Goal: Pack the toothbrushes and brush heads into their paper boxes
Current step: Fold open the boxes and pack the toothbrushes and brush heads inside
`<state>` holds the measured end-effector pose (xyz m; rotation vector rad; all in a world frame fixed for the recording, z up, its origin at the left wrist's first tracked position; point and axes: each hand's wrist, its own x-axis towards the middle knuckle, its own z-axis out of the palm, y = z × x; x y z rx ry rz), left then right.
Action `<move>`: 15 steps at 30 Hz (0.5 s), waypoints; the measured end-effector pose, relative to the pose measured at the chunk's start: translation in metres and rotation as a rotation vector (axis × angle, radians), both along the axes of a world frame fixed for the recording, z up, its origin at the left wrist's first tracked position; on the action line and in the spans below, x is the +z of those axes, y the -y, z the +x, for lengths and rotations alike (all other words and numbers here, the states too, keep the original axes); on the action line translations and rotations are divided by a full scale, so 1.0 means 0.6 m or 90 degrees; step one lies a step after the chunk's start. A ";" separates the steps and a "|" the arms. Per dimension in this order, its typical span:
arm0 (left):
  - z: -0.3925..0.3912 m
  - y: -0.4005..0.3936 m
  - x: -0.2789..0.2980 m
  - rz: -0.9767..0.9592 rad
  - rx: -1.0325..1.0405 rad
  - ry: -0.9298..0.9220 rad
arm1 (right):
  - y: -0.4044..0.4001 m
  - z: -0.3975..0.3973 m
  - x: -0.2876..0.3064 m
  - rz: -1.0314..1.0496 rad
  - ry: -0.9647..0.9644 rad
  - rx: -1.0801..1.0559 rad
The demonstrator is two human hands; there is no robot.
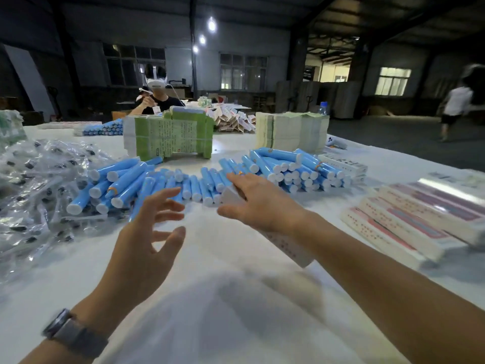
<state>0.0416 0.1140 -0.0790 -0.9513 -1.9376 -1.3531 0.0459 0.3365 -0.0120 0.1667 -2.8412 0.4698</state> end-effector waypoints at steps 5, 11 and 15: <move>-0.013 0.001 -0.007 -0.011 0.021 -0.004 | -0.174 0.037 -0.065 0.193 0.102 -0.250; -0.021 0.005 -0.015 -0.038 0.048 0.007 | -0.277 0.052 -0.082 0.337 0.108 -0.341; -0.028 0.016 -0.016 -0.022 0.063 0.043 | -0.298 0.043 -0.081 0.312 0.073 -0.335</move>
